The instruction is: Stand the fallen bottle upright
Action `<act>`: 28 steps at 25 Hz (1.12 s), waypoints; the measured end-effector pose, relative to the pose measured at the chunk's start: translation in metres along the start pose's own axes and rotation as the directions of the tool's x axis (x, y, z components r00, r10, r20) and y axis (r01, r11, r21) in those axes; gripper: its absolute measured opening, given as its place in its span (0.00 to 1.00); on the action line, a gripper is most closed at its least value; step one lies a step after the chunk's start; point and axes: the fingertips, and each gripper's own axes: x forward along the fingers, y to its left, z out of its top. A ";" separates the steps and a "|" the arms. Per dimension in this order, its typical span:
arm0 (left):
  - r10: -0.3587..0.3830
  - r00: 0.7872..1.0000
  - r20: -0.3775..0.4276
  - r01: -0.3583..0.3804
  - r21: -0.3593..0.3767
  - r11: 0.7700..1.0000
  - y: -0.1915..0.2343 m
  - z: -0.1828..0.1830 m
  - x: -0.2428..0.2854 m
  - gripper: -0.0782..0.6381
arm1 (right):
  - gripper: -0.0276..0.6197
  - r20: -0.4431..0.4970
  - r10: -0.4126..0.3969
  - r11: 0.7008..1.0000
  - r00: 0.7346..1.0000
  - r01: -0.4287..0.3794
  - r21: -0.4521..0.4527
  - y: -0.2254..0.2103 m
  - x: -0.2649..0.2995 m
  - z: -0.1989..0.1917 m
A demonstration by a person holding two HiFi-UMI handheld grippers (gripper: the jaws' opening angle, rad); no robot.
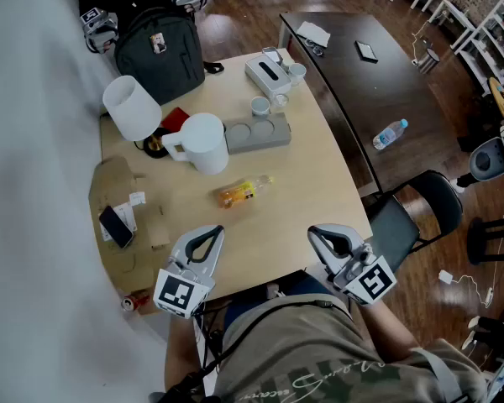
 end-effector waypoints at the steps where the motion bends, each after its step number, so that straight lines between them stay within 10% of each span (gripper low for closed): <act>1: -0.072 0.994 -0.077 0.074 0.022 0.997 -0.005 -0.012 0.018 0.12 | 0.05 0.000 -0.005 1.000 1.000 0.005 0.003 -0.008 0.001 0.000; 4: -0.194 0.919 -0.344 0.249 0.123 0.961 -0.008 -0.054 0.069 0.12 | 0.05 -0.002 -0.038 0.999 0.999 0.038 0.012 -0.034 0.000 -0.001; 7: -0.150 0.794 -0.589 0.351 0.242 0.905 0.006 -0.107 0.117 0.31 | 0.05 -0.031 -0.097 0.995 0.995 0.098 0.025 -0.060 -0.009 -0.010; 13: -0.092 0.617 -0.782 0.491 0.291 0.821 0.029 -0.183 0.205 0.36 | 0.05 -0.082 -0.174 0.979 0.981 0.181 0.089 -0.108 -0.028 -0.029; 17: -0.074 0.484 -0.872 0.541 0.232 0.809 0.035 -0.224 0.226 0.36 | 0.05 -0.116 -0.165 0.973 0.979 0.181 0.145 -0.121 -0.026 -0.041; 24: -0.077 0.353 -0.932 0.569 0.149 0.808 0.047 -0.268 0.243 0.37 | 0.05 -0.154 -0.133 0.964 0.979 0.164 0.212 -0.141 -0.012 -0.055; 28: -0.116 0.372 -0.921 0.571 0.128 0.811 0.047 -0.270 0.257 0.39 | 0.05 -0.160 -0.117 0.962 0.980 0.152 0.227 -0.145 -0.006 -0.060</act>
